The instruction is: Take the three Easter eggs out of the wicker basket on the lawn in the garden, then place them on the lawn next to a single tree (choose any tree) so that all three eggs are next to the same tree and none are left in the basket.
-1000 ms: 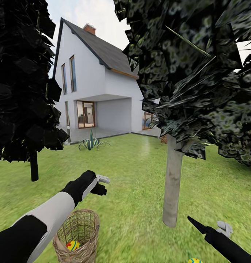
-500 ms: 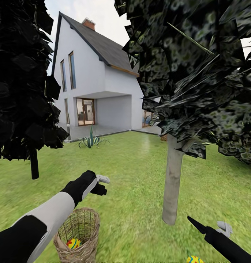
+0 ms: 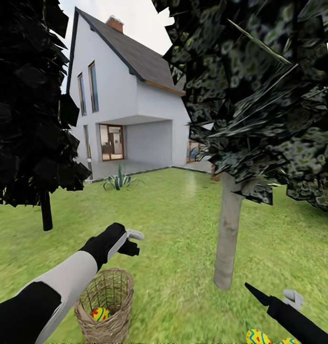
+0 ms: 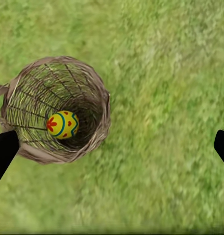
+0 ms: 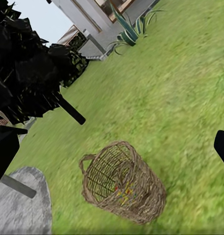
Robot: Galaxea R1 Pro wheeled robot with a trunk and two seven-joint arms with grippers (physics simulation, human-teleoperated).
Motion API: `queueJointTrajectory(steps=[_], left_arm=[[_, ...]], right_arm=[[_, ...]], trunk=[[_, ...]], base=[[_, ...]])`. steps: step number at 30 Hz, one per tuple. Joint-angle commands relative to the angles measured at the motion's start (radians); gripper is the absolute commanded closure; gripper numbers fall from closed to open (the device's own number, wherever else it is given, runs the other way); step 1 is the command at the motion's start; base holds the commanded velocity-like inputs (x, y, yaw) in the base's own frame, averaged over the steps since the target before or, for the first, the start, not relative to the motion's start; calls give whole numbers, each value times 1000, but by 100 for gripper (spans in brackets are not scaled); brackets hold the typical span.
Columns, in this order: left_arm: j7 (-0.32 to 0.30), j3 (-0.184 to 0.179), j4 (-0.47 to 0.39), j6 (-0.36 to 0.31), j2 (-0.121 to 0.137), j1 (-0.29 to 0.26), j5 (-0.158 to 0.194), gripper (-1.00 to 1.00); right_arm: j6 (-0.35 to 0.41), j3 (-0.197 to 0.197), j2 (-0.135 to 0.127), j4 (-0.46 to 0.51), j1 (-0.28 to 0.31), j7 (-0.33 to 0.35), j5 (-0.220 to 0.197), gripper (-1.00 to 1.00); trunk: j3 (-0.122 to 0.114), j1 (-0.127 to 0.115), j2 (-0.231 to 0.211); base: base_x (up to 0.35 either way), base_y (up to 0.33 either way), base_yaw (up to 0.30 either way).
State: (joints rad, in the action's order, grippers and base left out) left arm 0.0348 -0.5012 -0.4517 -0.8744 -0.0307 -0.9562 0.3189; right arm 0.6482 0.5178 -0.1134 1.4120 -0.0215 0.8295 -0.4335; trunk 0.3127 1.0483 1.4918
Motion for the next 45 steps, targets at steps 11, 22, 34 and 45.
queueJointTrajectory(steps=[11,22,34,45], left_arm=[[2,-7,1,-6,1,-1,8,-100],[-4,-7,3,-6,2,-1,6,-100],[-8,-7,48,-6,2,-2,8,-100],[-12,-7,54,-6,2,-3,9,-100]], right_arm=[[8,1,0,1,0,-1,-6,-100],[10,1,-2,1,0,-20,-7,-100],[11,1,-2,-15,14,-44,-11,-100],[12,3,-8,-63,41,-46,-11,-100]], trunk=[[19,0,1],[37,0,1],[57,0,1],[75,0,1]], base=[[4,274,0],[128,286,0],[266,202,0],[277,81,0]])
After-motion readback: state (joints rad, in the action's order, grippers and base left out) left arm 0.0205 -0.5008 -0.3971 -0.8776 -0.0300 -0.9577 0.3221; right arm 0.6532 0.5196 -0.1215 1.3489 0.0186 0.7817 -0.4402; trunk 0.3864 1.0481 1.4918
